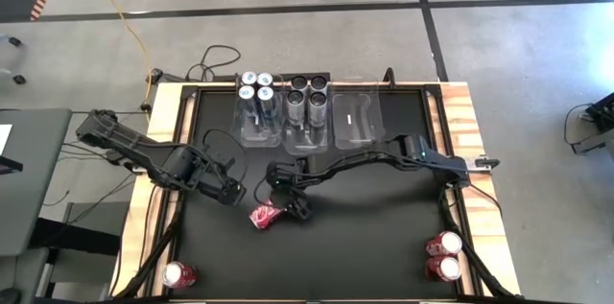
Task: Sort soda cans
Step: Put the top left red soda can into the right transparent bin
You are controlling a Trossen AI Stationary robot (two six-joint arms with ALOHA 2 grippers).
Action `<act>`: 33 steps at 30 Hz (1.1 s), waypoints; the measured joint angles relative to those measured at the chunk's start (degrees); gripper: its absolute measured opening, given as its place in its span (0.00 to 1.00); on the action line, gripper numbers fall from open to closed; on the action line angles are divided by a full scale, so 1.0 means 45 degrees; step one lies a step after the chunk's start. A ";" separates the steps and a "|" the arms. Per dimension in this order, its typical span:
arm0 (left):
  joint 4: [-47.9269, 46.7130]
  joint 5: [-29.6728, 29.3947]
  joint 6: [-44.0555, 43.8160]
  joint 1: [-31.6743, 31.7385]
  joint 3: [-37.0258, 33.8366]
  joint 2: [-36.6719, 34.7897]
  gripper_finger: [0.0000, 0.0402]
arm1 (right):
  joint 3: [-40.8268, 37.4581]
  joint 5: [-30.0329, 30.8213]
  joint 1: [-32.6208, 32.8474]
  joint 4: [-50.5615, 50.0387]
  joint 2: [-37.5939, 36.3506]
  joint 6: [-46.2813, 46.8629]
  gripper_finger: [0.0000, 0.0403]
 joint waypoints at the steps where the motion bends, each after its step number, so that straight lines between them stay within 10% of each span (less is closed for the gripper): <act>1: 0.0006 -0.0031 0.0001 0.0000 0.0000 0.0000 0.89 | -0.0023 -0.0315 -0.0121 -0.0070 -0.0109 0.0221 0.74; 7: 0.0213 -0.0913 -0.0048 -0.0191 0.0017 0.0000 0.89 | -0.0004 -0.1190 -0.1001 -0.0234 -0.0934 0.1280 0.74; 15: 0.0367 -0.6822 -0.0207 -0.1675 0.1382 -0.0815 0.80 | -0.0006 -0.5014 -0.2883 -0.1259 -0.2334 0.3249 0.74; 25: 0.3102 -0.9175 0.5434 -0.1532 0.1428 -0.2292 0.89 | 0.0006 -0.7826 -0.4383 0.0667 -0.4589 0.6356 0.74; 33: 0.4826 -0.9231 0.8529 -0.0321 0.1428 -0.2333 0.98 | 0.0015 -0.7059 -0.4410 0.3206 -0.5996 0.8283 0.74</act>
